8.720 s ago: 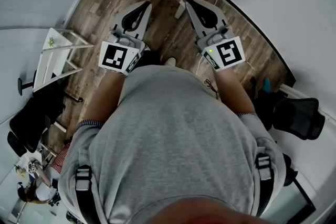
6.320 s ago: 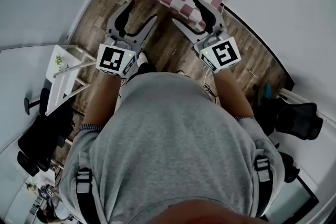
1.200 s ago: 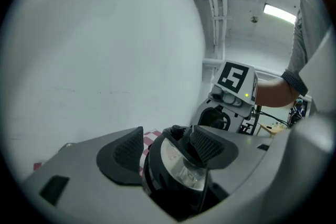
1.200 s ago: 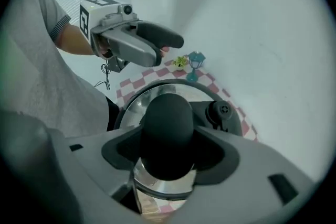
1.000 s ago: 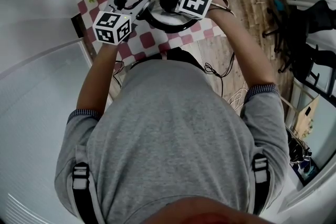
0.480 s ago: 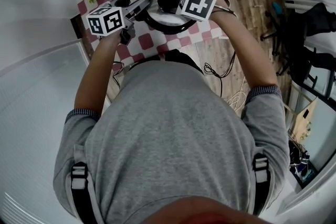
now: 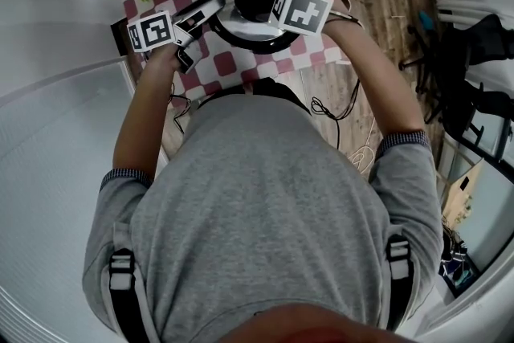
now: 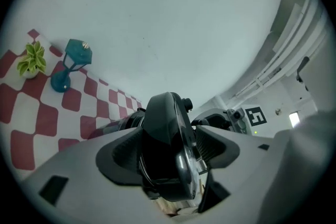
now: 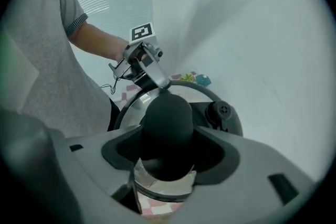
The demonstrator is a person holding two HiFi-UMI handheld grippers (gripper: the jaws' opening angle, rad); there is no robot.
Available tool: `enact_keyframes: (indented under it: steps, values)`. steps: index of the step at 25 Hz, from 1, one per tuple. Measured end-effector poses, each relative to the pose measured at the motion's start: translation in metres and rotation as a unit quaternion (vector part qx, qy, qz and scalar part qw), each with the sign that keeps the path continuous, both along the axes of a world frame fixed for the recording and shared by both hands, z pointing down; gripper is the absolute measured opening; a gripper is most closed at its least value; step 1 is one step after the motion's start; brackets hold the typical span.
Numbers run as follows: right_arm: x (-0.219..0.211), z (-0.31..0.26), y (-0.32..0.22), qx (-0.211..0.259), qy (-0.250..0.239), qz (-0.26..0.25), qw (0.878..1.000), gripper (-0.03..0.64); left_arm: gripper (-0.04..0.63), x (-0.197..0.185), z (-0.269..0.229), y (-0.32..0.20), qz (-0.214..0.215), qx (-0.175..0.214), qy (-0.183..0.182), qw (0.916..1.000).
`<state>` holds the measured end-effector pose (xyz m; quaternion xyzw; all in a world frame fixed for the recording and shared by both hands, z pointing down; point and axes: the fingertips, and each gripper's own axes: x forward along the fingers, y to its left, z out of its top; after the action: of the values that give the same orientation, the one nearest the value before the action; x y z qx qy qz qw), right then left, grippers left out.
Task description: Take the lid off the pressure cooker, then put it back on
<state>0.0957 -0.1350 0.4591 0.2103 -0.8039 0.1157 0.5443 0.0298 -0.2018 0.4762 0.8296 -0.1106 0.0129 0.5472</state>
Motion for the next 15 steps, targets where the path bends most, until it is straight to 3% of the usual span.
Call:
enact_keyframes:
  steps: [4, 6, 15]
  values:
    - [-0.016, -0.009, -0.005, 0.016, -0.014, -0.01, 1.0, 0.291, 0.346, -0.007, 0.001, 0.011, 0.004, -0.049, 0.035, 0.9982]
    - [-0.024, -0.008, -0.005, 0.014, -0.013, -0.022, 1.0, 0.291, 0.269, -0.013, 0.0, 0.015, -0.002, -0.062, 0.05, 0.9968]
    - [-0.066, -0.007, -0.008, 0.007, -0.014, -0.071, 0.997, 0.291, 0.233, -0.062, -0.006, 0.018, -0.047, -0.089, 0.091, 0.9908]
